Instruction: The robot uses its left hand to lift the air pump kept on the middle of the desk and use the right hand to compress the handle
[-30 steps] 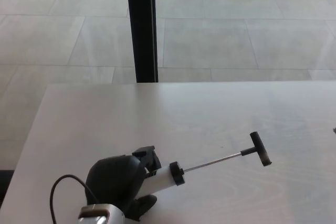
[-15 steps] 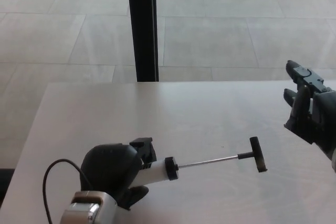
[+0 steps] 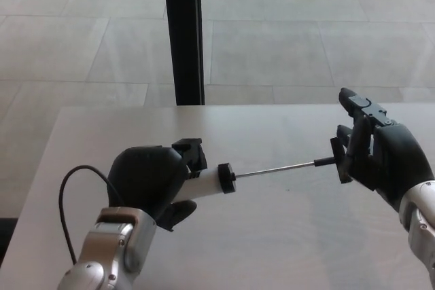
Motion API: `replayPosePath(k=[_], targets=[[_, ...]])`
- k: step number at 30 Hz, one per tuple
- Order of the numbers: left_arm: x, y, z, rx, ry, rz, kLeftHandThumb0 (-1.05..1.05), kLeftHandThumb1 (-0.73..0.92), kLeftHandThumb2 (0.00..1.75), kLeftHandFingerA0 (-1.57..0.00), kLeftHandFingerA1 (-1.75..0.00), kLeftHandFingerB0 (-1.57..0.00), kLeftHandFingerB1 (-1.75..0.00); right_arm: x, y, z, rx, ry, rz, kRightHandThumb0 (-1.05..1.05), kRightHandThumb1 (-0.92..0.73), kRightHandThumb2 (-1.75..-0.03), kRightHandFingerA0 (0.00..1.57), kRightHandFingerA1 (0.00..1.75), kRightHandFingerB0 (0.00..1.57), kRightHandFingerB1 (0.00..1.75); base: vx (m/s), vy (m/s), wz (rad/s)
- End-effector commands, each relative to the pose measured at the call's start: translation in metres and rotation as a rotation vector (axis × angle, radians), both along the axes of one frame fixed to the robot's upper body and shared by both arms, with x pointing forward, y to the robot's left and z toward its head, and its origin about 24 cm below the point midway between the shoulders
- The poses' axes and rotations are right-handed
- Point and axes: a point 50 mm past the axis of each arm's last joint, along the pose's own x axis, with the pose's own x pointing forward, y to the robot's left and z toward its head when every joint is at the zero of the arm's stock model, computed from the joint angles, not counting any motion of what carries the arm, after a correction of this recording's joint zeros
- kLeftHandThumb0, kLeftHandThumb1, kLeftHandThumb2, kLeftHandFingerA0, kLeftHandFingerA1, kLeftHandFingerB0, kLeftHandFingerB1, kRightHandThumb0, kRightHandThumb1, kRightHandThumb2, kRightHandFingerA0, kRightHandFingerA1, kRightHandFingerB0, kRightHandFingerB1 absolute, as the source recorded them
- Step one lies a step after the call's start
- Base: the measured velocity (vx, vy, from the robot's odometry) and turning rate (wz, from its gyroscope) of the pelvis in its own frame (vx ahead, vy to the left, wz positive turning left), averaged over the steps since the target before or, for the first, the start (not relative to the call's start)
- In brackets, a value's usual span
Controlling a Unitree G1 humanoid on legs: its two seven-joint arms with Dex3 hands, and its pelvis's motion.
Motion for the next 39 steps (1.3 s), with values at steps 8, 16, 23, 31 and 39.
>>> replayPosePath(k=[8,16,23,31,39], targets=[[-0.003,-0.002,-0.006,-0.057,0.017,0.015,-0.12,0.55,1.10,-0.90,-1.75,-0.73,-1.54,0.000,0.001,-0.007,-0.016,0.027,-0.032,-1.00,-0.92,-1.31,0.00,0.14,0.00,0.08,0.00,0.000,0.00],[-0.007,-0.018,-0.005,-0.060,-0.012,-0.037,-0.10,0.52,1.13,-0.92,-1.75,-0.73,-1.51,0.000,0.003,-0.008,0.027,0.037,-0.005,-1.01,-0.92,-1.31,0.00,0.11,0.00,0.08,0.00,0.000,0.00],[-0.001,-0.029,0.005,-0.042,-0.032,-0.036,-0.16,0.50,1.16,-1.25,-1.47,-0.97,-1.27,0.002,0.008,-0.009,0.044,0.027,0.016,-0.99,-0.92,-1.31,0.00,0.11,0.00,0.12,0.00,0.000,0.00],[0.008,-0.033,0.014,-0.039,-0.062,-0.023,-0.12,0.55,1.13,-0.98,-1.75,-0.74,-1.62,0.004,0.013,-0.009,0.044,0.020,0.019,-0.98,-0.92,-1.31,0.00,0.10,0.00,0.12,0.00,0.000,0.00],[0.016,-0.035,0.024,-0.008,-0.072,-0.007,-0.22,0.65,0.96,-0.95,-1.75,-0.75,-1.48,0.004,0.015,-0.008,0.026,0.014,0.029,-1.02,-0.92,-1.32,0.00,0.08,0.00,0.09,0.00,0.000,0.00]])
